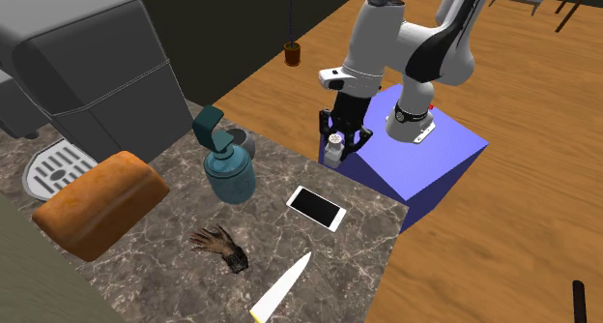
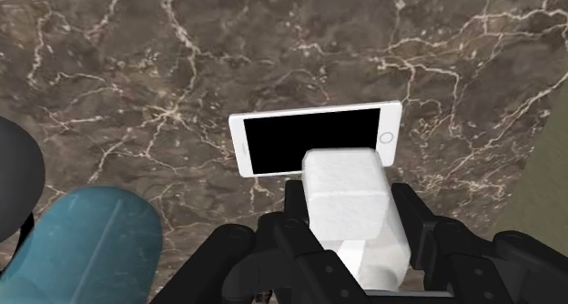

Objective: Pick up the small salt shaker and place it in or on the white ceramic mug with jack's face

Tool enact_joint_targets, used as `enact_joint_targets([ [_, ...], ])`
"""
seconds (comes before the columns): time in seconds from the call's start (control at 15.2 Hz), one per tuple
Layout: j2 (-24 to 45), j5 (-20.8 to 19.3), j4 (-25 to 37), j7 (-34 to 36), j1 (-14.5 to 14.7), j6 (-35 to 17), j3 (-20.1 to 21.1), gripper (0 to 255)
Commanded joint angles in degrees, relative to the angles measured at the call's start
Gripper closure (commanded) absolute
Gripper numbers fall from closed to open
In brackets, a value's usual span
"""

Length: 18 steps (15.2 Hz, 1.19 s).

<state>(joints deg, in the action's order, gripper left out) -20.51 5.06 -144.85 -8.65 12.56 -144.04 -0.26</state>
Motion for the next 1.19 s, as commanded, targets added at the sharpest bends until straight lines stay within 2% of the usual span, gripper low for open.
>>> enact_joint_targets([
  [0.0,-0.72,-0.19,1.23,0.28,-0.07,1.97,0.10,255],
  [0.4,-2.46,-0.55,4.14,0.70,-0.25,6.61,0.16,255],
  [0.73,3.59,0.54,9.70,-6.84,-1.68,6.59,-5.22,255],
  [1.12,12.04,3.79,18.50,-16.04,-3.25,7.87,-10.81,255],
])
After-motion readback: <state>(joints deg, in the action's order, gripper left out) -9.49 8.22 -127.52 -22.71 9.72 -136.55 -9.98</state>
